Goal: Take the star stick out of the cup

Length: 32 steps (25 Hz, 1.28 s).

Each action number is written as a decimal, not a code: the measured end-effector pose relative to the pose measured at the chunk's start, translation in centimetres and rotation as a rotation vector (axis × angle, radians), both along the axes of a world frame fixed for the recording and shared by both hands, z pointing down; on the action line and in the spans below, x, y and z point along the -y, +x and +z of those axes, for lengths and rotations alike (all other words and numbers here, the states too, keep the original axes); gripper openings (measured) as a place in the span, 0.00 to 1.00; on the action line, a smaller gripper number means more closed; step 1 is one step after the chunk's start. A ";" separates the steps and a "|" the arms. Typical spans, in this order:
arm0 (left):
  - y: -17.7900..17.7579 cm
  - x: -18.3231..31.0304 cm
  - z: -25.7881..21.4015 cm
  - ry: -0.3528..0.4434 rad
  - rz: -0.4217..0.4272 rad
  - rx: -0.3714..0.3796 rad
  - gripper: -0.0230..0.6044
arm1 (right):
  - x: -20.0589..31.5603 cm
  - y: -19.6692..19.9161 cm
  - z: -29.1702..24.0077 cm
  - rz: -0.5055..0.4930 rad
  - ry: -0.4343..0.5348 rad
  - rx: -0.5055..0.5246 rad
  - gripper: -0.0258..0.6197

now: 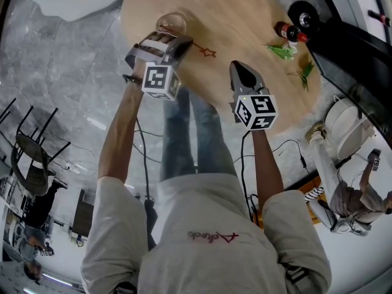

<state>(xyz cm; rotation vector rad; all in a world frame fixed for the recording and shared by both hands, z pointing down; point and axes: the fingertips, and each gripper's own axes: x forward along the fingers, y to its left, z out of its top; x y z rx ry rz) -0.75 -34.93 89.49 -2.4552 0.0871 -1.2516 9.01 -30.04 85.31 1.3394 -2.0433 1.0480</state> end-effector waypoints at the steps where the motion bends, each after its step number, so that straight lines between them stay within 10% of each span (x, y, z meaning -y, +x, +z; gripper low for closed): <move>1: 0.1 0.1 -0.2 -0.003 -0.008 -0.008 0.04 | 0.0 0.0 0.0 0.000 0.001 0.001 0.05; 13: 0.2 2.0 -3.3 -0.057 -0.170 -0.134 0.04 | 0.7 0.1 -1.2 -0.008 0.023 0.000 0.04; 32: -6.5 7.7 -11.8 -0.289 -0.774 -0.633 0.04 | 3.6 -2.3 -6.0 -0.047 0.125 -0.014 0.04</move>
